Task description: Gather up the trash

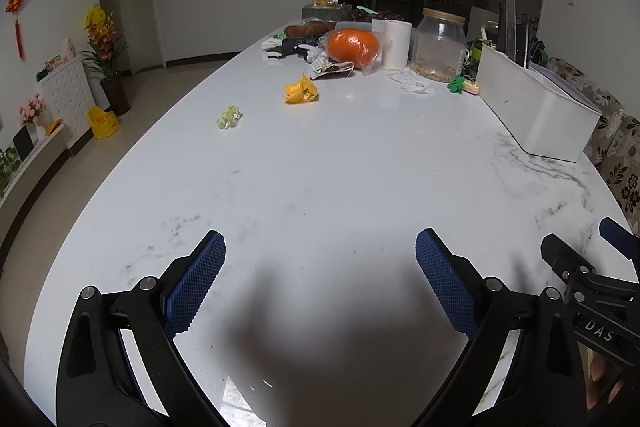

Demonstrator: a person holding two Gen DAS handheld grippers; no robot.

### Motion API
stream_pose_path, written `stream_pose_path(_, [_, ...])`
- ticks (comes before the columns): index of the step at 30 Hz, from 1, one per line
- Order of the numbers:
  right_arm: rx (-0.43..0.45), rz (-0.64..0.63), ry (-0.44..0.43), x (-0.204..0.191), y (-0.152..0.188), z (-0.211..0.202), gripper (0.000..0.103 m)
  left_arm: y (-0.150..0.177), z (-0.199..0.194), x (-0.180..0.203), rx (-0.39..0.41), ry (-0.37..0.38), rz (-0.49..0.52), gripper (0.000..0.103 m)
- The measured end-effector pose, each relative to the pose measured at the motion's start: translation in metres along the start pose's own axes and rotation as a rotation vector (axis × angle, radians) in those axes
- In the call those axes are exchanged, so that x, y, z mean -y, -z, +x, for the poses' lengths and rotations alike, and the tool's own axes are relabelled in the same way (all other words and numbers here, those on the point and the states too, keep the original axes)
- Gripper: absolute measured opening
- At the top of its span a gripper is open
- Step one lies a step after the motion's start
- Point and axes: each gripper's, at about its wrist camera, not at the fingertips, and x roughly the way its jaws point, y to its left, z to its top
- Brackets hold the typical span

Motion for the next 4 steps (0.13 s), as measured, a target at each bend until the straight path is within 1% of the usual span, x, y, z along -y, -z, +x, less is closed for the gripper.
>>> stream_pose_path(4, [-0.001,0.005,-0.002,0.0007,0.0,0.0004,0.098,-0.0004,0.0001,-0.0035,-0.004,-0.007,-0.02,0.094])
